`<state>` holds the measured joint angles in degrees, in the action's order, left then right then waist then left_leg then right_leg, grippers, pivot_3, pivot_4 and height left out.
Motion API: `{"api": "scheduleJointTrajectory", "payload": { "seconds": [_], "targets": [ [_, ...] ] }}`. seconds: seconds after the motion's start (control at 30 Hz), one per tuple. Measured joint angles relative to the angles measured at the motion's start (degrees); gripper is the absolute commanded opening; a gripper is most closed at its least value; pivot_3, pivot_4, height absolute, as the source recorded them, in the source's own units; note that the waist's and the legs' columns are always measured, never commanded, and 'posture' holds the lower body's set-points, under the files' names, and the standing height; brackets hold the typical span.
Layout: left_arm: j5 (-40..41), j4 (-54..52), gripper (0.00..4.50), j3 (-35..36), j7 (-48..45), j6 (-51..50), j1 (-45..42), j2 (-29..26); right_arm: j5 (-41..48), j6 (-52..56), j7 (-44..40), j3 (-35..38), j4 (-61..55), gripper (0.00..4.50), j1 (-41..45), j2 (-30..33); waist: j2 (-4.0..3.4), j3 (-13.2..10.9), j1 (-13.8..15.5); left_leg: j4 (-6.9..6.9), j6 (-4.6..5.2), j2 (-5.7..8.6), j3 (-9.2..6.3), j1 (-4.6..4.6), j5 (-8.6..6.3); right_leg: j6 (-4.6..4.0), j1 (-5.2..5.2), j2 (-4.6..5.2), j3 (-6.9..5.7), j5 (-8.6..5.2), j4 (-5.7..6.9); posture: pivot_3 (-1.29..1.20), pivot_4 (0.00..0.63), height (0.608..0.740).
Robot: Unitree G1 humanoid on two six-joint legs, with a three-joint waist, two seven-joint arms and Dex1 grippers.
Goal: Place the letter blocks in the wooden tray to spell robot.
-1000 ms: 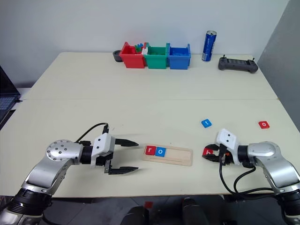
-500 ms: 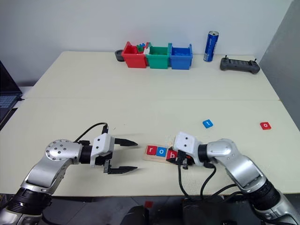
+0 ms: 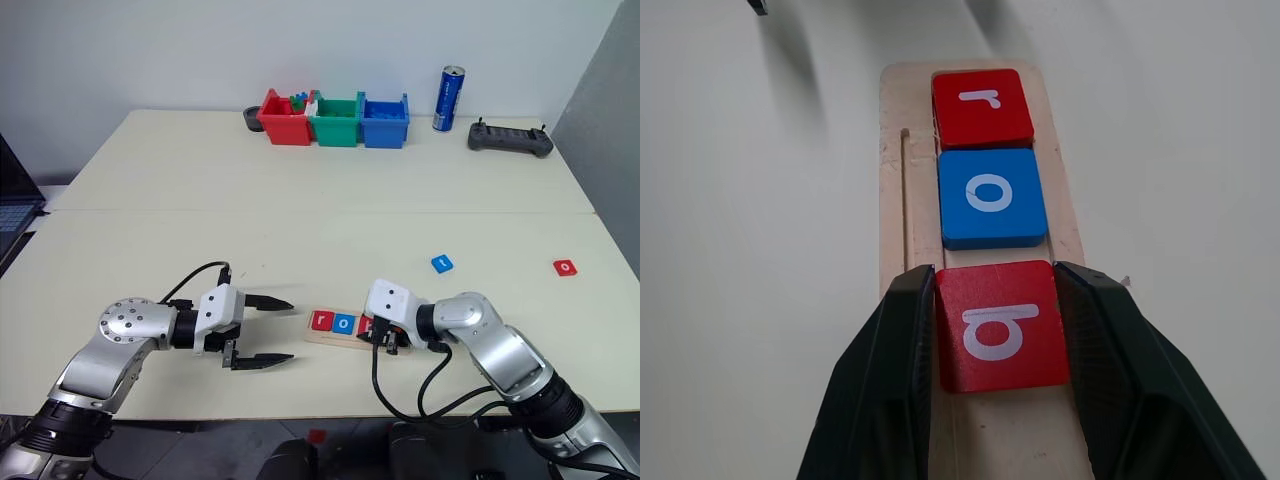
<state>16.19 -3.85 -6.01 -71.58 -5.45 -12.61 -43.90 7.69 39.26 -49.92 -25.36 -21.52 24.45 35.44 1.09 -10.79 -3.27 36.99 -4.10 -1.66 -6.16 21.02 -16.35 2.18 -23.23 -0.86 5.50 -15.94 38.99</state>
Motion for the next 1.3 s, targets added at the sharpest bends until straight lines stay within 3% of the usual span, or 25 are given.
{"api": "scheduleJointTrajectory", "payload": {
  "seconds": [0.37, 0.63, 0.93, 1.1, 1.3],
  "targets": [
    [-0.7, -0.01, 4.5, -0.38, 0.97, -0.08, 0.0, 0.36, -0.18, 0.63, -0.11, -0.01, 1.3, 1.44, 1.05, -0.52, 0.0, 0.0, -0.01, 0.0, 0.0, 0.0, -0.01, 0.0, 0.0, 0.0, 0.0, 0.0, -0.01, 0.0, 0.0, 0.0, 0.15, 0.74],
    [-0.7, -0.05, 4.5, -0.39, 1.07, -0.35, -0.28, 0.36, 0.15, 1.5, -0.21, -0.01, 1.32, 4.34, 1.87, -0.89, 0.0, 0.0, -0.01, 0.0, 0.0, 0.0, -0.01, 0.0, 0.0, 0.0, 0.0, 0.0, -0.01, 0.0, 0.01, 0.0, 0.15, 0.74],
    [-0.68, -0.09, 4.5, -0.38, 1.15, -0.32, -0.47, 0.39, 7.24, 8.68, -1.26, 7.17, -7.31, 4.46, 2.13, 0.65, 0.0, 0.0, 0.03, 0.0, 0.0, 0.0, -0.05, 0.02, 0.0, -0.01, 0.0, 0.01, -0.05, 0.0, 0.0, 0.0, 0.15, 0.74],
    [-0.67, -0.07, 4.5, -0.11, 1.23, -0.27, 0.46, 0.32, 6.9, 9.49, -1.07, 8.17, -9.55, 2.76, -2.81, 6.49, 0.0, 0.0, 0.06, 0.0, 0.0, 0.02, -0.02, 0.02, 0.0, 0.0, 0.0, 0.03, -0.03, 0.0, 0.0, 0.0, 0.15, 0.74],
    [-0.68, -0.07, 4.5, -0.05, 1.71, -0.29, 0.55, 0.33, 2.76, 5.5, -0.06, 5.12, -6.32, 0.58, -3.46, 7.8, 0.0, 0.0, -0.21, 0.0, 0.0, -0.02, 0.0, -0.03, 0.0, 0.03, 0.0, -0.02, -0.01, -0.02, 0.02, 0.0, 0.15, 0.74]
  ]
}}
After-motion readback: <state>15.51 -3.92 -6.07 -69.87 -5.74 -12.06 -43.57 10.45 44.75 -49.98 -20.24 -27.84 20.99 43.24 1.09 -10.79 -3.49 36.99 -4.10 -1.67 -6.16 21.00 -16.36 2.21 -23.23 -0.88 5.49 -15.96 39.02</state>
